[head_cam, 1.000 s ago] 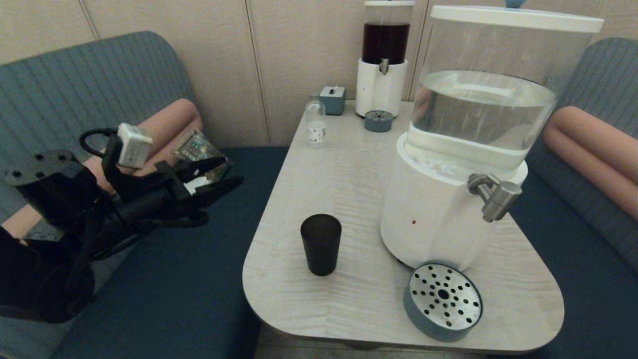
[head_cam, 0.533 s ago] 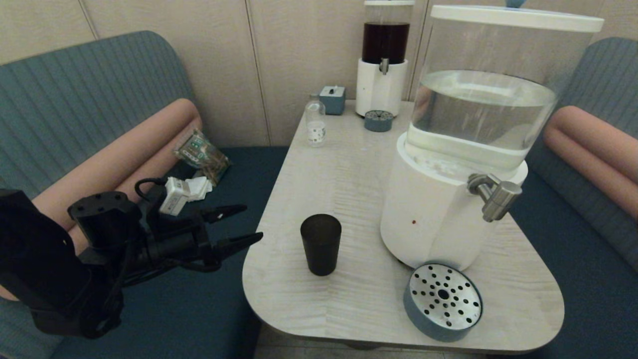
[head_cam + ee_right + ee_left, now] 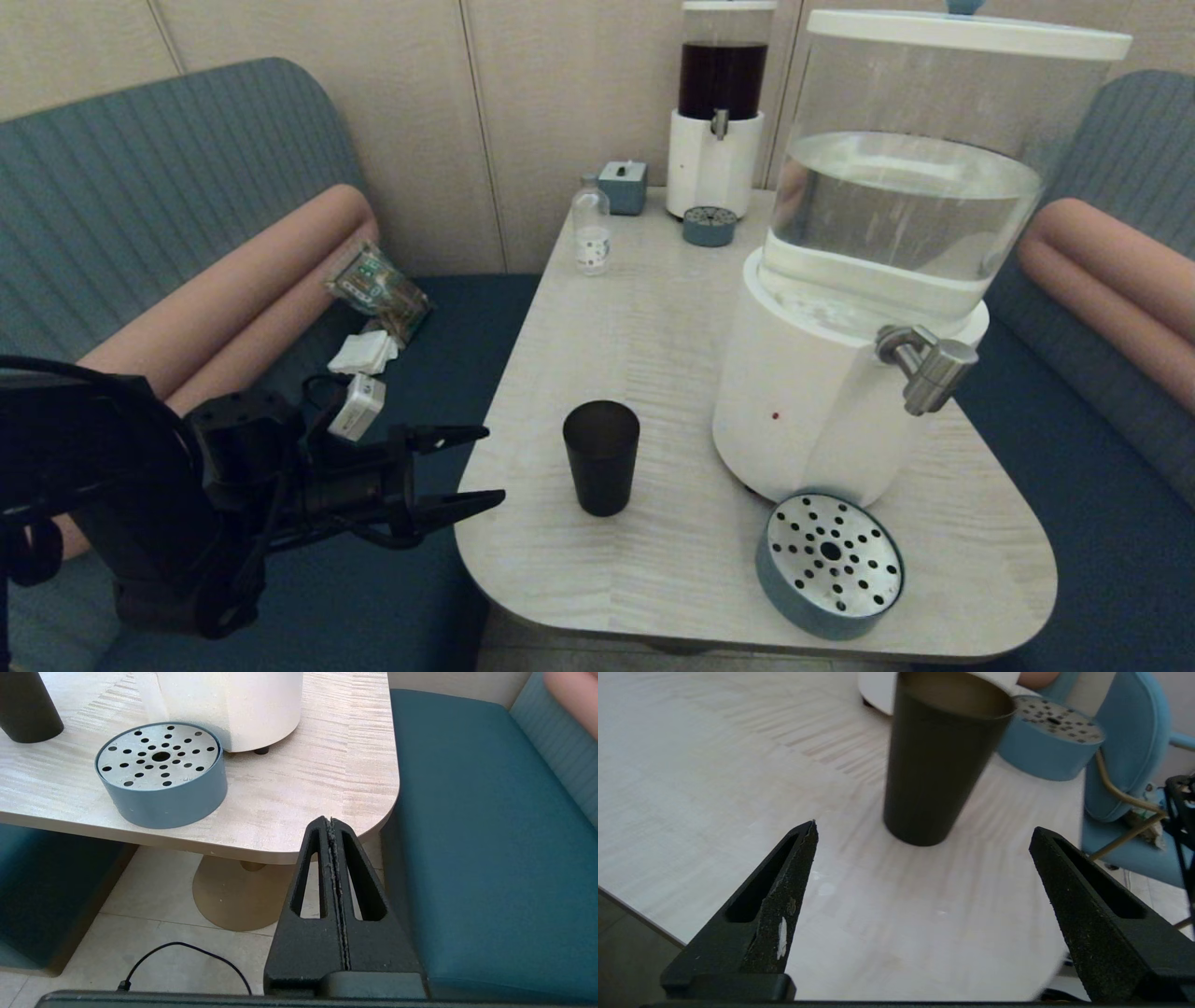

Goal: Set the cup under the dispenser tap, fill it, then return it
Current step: Pick up the cup

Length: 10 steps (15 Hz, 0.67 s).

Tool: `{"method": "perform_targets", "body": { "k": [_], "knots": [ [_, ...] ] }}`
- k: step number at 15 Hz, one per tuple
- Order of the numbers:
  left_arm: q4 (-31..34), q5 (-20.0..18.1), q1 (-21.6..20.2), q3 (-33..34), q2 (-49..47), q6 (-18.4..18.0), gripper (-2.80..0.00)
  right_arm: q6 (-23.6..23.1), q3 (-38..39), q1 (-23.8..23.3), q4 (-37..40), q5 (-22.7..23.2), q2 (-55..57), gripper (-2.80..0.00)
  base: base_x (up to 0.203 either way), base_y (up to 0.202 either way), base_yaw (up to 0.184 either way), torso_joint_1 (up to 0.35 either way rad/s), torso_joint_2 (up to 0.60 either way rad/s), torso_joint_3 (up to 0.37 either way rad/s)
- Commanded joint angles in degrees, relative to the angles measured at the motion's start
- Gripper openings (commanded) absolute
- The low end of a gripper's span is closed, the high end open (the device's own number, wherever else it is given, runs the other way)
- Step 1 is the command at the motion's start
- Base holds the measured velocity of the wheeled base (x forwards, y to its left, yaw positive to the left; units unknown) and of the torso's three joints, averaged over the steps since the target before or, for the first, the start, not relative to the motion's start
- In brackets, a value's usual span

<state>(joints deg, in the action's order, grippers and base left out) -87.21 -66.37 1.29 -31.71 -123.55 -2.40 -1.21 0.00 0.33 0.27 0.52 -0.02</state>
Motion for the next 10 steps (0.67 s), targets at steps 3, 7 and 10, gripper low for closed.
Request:
{"method": "perform_targets", "body": {
  "k": [3,7,10],
  "knots": [
    [-0.43,-0.43,1.75,-7.07,-5.83,0.05,0.0,-0.02,0.09,0.02,0.0,0.0,-0.06,-2.8,0.0,0.0,0.0,0.0,0.0,0.0],
    [-0.21,-0.35,6.61,-13.12,-10.19,0.59,0.0,-0.02,0.0,0.02,0.0,0.0,-0.06,-2.8,0.0,0.0,0.0,0.0,0.0,0.0],
    [-0.35,0.21,9.1,-17.41,-12.26,1.73,0.0,-0.02,0.09,0.02,0.0,0.0,-0.06,-2.8,0.0,0.0,0.0,0.0,0.0,0.0]
  ]
}}
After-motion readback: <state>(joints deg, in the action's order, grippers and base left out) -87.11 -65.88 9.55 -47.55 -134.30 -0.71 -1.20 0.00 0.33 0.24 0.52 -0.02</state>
